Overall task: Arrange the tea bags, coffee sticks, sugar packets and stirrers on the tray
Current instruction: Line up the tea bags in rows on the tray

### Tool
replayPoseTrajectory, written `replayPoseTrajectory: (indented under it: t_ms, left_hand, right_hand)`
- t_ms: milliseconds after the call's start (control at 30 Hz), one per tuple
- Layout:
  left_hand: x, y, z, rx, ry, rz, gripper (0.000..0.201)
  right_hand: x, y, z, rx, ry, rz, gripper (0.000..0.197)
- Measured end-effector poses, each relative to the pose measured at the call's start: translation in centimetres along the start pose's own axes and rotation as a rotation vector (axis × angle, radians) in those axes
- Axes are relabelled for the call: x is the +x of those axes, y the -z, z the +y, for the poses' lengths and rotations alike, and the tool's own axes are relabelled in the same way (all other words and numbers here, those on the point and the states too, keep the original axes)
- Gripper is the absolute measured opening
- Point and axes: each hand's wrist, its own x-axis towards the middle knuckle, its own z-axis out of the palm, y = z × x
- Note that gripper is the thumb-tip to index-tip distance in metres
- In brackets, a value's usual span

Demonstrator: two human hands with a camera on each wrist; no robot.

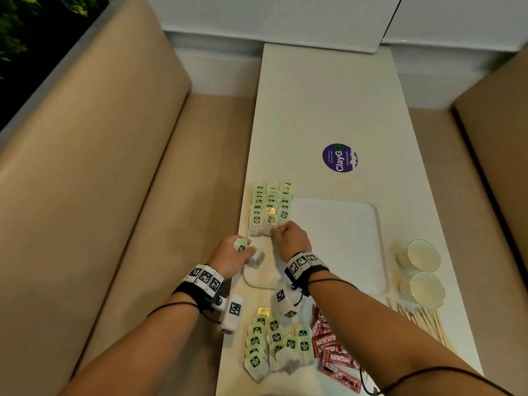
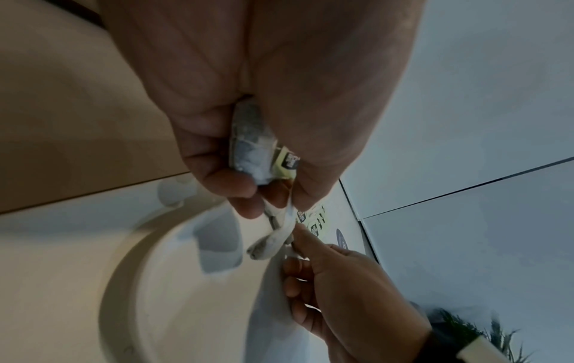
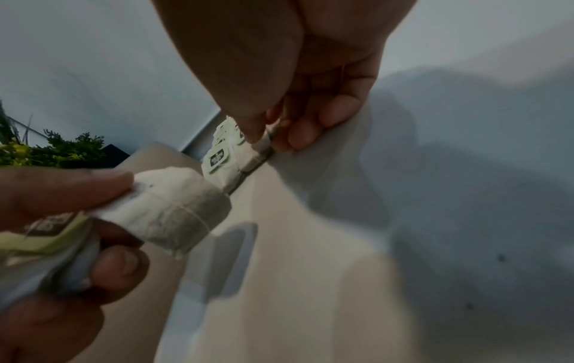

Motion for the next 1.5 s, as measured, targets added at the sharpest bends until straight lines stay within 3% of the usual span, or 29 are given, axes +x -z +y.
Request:
replayPoseTrajectory:
  t_ms: [67,167,333,567,767,900,1000,1200,1367,1500]
  left_hand:
    - [0.0,0.1,0.2,-0.014,0.0,0.006,0.014]
    - [0.1,0.2,0.4,-0.023,0.0,0.008,0.02]
    - [-0.4,0.1,1.6,-0.005,-0.056,0.007,0.021]
    - [-1.0,-0.4,2.3,0.052,-0.122,-0.094,0.017]
    - [-1.6,-0.1,2.3,0.113,-0.162,-0.16,0.022]
    - [-1.6,0.0,1.9,0.2,-0.191,-0.129,0.012]
    - [-1.5,0.1,1.6,0.193,-0.182,-0.075,0.006]
    - [-1.3,-0.1,2.1,0.193,-0.187,-0.104,0.004]
    - [-1.1,-0.7,2.1,0.112,-0.111,-0.114,0.007]
    - [-0.9,-0.9,2.1,-0.053,0.071,-0.147,0.022]
  right_hand:
    - [-0.2,0.1,0.2,0.059,0.021,-0.014,0.024]
    - [-1.2,0.3,0.6,0.122,0.183,-0.104,0.031]
    - [-3.8,1.1,0.9,0.114,0.352,-0.368,0.035]
    - [-4.6,1.1,1.9,0.075,0.431,-0.298,0.021]
    - [-5.3,1.1,1.9,0.099,0.356,-0.314,0.002]
    - [-5.4,1.3,2.1,0.153,0.328,-0.294,0.016]
    - [-5.6,1.5,2.3,0.19,0.309,-0.308,0.01]
    - [-5.3,2.0,3.3,0.077,0.338,-0.353,0.023]
    - [-4.4,2.0,3.6,0.047,0.292,-0.255,0.025]
    - [-2.5,3.0,3.1,0.07,0.216,-0.199,0.029]
